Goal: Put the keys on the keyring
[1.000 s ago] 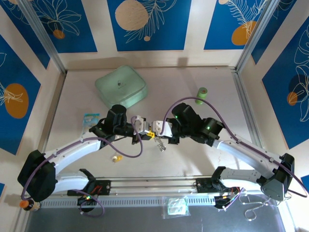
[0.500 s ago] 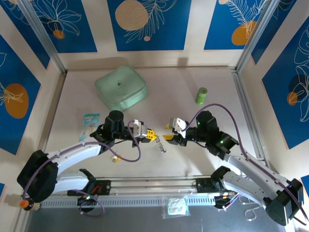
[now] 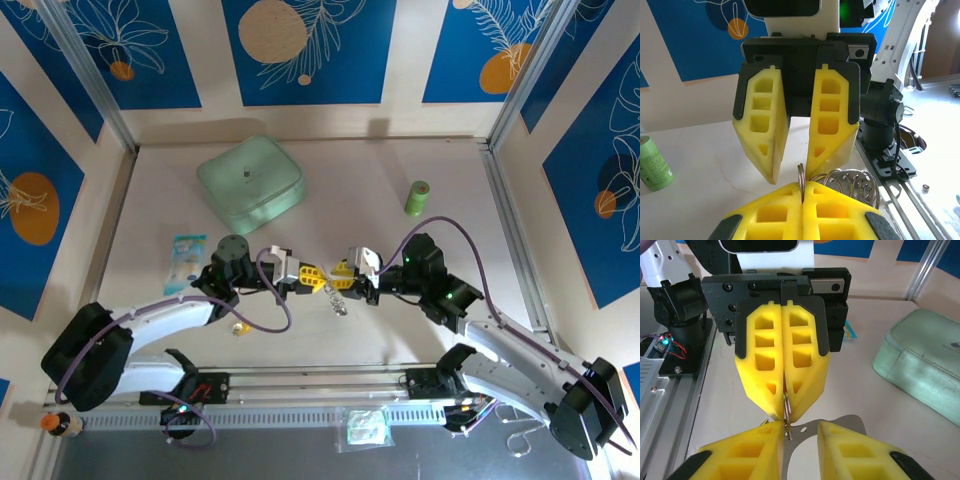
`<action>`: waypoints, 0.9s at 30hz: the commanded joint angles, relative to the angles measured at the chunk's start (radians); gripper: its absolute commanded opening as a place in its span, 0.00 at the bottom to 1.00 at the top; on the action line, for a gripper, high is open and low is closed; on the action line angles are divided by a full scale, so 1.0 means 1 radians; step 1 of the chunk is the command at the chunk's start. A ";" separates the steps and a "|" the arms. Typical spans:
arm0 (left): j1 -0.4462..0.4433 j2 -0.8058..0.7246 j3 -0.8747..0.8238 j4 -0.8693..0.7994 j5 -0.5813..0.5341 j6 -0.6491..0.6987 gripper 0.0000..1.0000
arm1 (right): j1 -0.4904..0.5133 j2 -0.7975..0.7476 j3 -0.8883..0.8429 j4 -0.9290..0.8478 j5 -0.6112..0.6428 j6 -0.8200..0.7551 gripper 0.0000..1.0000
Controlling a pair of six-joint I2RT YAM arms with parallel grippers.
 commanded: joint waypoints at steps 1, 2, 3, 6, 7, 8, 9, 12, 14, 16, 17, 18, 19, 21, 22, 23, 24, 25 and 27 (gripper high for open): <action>-0.010 0.005 -0.005 0.102 0.046 -0.030 0.00 | 0.014 0.020 0.004 0.058 -0.039 0.014 0.21; -0.009 0.007 -0.007 0.106 0.046 -0.033 0.00 | 0.016 0.026 0.006 0.061 -0.042 0.015 0.20; -0.010 0.006 -0.007 0.110 0.045 -0.034 0.00 | 0.019 0.034 0.010 0.062 -0.044 0.012 0.15; -0.009 0.002 -0.011 0.099 0.041 -0.024 0.00 | 0.021 0.046 0.026 0.032 -0.043 -0.006 0.01; -0.010 -0.003 -0.010 0.079 0.037 -0.009 0.00 | 0.022 0.046 0.036 0.010 -0.040 -0.018 0.00; -0.010 -0.013 -0.010 0.040 0.014 0.013 0.02 | 0.023 0.044 0.048 -0.022 -0.031 -0.034 0.00; -0.010 -0.028 -0.007 -0.011 -0.019 0.038 0.19 | 0.026 0.042 0.065 -0.061 -0.013 -0.056 0.00; -0.010 -0.079 0.025 -0.238 -0.111 0.159 0.35 | 0.046 0.048 0.141 -0.230 0.070 -0.136 0.00; -0.010 -0.105 0.061 -0.391 -0.158 0.230 0.35 | 0.066 0.064 0.198 -0.341 0.138 -0.188 0.00; -0.009 -0.125 0.084 -0.487 -0.191 0.280 0.35 | 0.086 0.090 0.252 -0.440 0.203 -0.233 0.00; -0.010 -0.132 0.093 -0.523 -0.203 0.299 0.34 | 0.095 0.103 0.281 -0.481 0.232 -0.249 0.00; -0.010 -0.138 0.102 -0.554 -0.211 0.315 0.33 | 0.106 0.118 0.307 -0.518 0.260 -0.265 0.00; -0.009 -0.142 0.110 -0.576 -0.216 0.326 0.32 | 0.115 0.131 0.330 -0.547 0.285 -0.279 0.00; -0.010 -0.148 0.126 -0.611 -0.220 0.335 0.29 | 0.139 0.162 0.382 -0.606 0.336 -0.305 0.00; -0.011 -0.149 0.130 -0.617 -0.220 0.337 0.28 | 0.150 0.177 0.403 -0.629 0.354 -0.316 0.00; -0.012 -0.149 0.135 -0.624 -0.219 0.338 0.26 | 0.163 0.192 0.428 -0.653 0.374 -0.326 0.00; -0.012 -0.149 0.138 -0.627 -0.216 0.337 0.26 | 0.172 0.208 0.451 -0.672 0.391 -0.335 0.00; -0.012 -0.149 0.142 -0.629 -0.212 0.337 0.25 | 0.182 0.220 0.468 -0.686 0.404 -0.340 0.00; -0.011 -0.146 0.148 -0.631 -0.201 0.333 0.23 | 0.199 0.245 0.501 -0.706 0.425 -0.352 0.00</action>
